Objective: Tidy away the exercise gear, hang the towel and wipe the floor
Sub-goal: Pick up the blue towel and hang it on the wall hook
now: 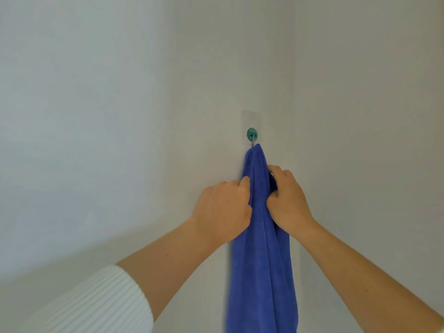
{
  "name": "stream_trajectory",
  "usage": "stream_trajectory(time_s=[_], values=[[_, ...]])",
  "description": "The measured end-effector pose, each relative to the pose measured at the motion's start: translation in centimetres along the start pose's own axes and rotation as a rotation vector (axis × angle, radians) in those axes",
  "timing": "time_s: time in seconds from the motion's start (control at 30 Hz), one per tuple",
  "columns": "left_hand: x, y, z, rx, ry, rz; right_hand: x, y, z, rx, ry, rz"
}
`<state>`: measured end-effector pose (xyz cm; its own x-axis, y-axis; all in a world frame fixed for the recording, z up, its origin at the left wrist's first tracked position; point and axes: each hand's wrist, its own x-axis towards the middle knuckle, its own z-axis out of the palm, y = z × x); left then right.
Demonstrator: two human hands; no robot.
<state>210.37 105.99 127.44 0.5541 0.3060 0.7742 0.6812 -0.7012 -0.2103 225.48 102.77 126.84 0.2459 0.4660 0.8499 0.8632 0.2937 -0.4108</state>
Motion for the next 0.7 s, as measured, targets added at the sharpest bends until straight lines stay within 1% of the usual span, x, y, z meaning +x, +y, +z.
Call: stream_trajectory(time_s=[0.07,0.13,0.17,0.23,0.3,0.37,0.47,0.57,0.7], values=[[-1.4,-0.6,0.1,-0.009,0.049,0.027,-0.9,-0.4,0.4,-0.077,0.126,0.010],[-3.2,-1.5,-0.5,0.016,0.158,0.069,-2.0,-1.7,0.7,-0.174,0.241,-0.016],[-4.2,-2.1,-1.0,0.027,0.205,0.075,-2.5,-2.4,0.9,-0.217,0.276,-0.036],[-6.4,-3.6,-2.5,0.058,0.206,0.052,-3.7,-4.1,1.6,-0.254,0.282,-0.064],[-9.2,-5.6,-4.5,0.124,0.183,0.016,-5.4,-6.2,3.1,-0.225,0.238,-0.090],[-12.9,-8.0,-6.8,0.193,0.156,-0.030,-7.7,-9.0,5.3,-0.147,0.176,-0.132],[-19.8,-11.4,-10.4,0.276,0.079,-0.121,-12.1,-14.1,9.2,-0.055,0.067,-0.205],[-27.8,-14.9,-15.1,0.355,0.011,-0.213,-17.1,-21.0,13.2,0.057,-0.055,-0.239],[-39.4,-19.2,-23.2,0.478,-0.071,-0.361,-25.0,-32.2,17.6,0.199,-0.168,-0.298]])
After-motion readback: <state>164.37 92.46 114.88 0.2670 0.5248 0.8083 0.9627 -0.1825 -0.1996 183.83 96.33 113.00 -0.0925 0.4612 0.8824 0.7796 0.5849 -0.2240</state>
